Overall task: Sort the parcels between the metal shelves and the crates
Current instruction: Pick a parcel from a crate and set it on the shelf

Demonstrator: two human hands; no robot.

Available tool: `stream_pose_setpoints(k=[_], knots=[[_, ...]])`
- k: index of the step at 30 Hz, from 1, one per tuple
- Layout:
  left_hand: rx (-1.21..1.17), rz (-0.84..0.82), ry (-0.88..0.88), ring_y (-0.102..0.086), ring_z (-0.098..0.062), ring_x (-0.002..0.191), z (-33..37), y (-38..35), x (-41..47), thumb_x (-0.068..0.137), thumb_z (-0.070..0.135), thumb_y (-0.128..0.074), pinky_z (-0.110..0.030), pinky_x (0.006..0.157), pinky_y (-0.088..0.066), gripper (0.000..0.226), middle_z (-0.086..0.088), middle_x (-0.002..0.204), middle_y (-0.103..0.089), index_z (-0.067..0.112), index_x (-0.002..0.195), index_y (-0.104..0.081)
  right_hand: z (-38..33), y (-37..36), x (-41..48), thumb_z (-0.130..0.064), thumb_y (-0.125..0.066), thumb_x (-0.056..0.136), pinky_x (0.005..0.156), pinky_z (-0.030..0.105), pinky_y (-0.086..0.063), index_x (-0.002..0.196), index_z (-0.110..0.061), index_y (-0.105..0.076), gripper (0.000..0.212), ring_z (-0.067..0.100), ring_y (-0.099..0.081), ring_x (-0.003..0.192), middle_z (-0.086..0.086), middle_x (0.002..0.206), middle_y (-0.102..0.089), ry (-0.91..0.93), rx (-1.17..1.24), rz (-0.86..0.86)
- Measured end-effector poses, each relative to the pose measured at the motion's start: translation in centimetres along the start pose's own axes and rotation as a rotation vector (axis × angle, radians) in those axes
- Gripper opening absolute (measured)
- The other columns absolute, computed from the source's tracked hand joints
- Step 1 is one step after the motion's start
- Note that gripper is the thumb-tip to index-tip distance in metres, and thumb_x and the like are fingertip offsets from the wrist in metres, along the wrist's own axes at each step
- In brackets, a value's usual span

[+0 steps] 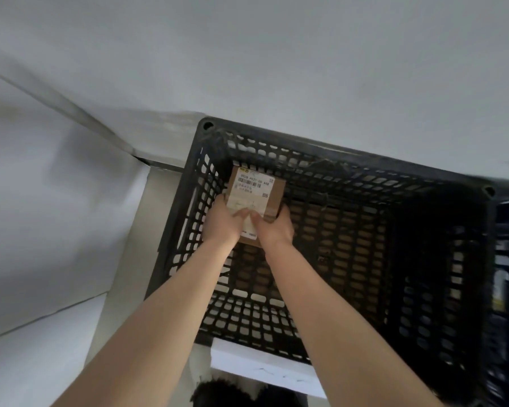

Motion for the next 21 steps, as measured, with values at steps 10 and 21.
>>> stream_pose_setpoints(k=[10,21], knots=[[-0.030,0.009,0.148,-0.060,-0.028,0.118,0.9,0.6,0.5,0.089,0.019,-0.071,-0.030,0.077,-0.047,0.049,-0.009,0.130,-0.060,0.011,0.132,-0.049,0.0,0.5,-0.4,-0.026,-0.072,0.090,0.108,0.041,-0.045,0.151,-0.020,-0.033,0.072,0.026,-0.052,0.131,0.006,0.145,-0.052,-0.020,0.062,-0.067],[0.243,0.055,-0.195,-0.057,-0.025,0.124,2.4,2.2,-4.3,0.093,0.030,-0.064,-0.041,0.094,-0.054,0.051,-0.005,0.136,-0.056,0.018,0.138,-0.044,-1.3,5.0,-3.7,-0.048,-0.059,0.095,0.117,0.045,-0.029,0.160,-0.022,-0.011,0.085,0.030,-0.027,0.149,0.007,0.164,-0.024,-0.038,-0.119,-0.158]])
Point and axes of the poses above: each hand's wrist, its own x-axis towards the middle knuckle, its own y-axis out of the back of the hand, z = x × y, the point moved 6 cm from there along x, towards the middle knuckle
